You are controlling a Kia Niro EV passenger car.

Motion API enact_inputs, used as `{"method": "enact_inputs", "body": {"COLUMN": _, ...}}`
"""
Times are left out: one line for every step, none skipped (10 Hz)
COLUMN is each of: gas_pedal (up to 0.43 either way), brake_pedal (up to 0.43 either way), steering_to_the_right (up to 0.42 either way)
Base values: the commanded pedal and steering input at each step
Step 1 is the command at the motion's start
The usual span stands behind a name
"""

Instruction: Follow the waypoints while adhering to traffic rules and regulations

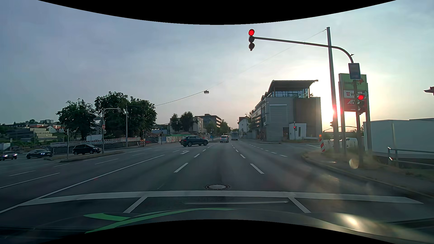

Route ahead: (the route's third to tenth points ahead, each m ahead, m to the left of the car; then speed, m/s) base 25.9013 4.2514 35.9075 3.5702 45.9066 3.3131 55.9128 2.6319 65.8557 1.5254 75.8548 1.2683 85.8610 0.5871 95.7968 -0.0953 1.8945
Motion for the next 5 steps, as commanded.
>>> {"method": "enact_inputs", "body": {"gas_pedal": 0.000, "brake_pedal": 0.256, "steering_to_the_right": 0.000}}
{"method": "enact_inputs", "body": {"gas_pedal": 0.000, "brake_pedal": 0.262, "steering_to_the_right": 0.001}}
{"method": "enact_inputs", "body": {"gas_pedal": 0.000, "brake_pedal": 0.268, "steering_to_the_right": 0.001}}
{"method": "enact_inputs", "body": {"gas_pedal": 0.000, "brake_pedal": 0.274, "steering_to_the_right": 0.001}}
{"method": "enact_inputs", "body": {"gas_pedal": 0.000, "brake_pedal": 0.274, "steering_to_the_right": 0.001}}
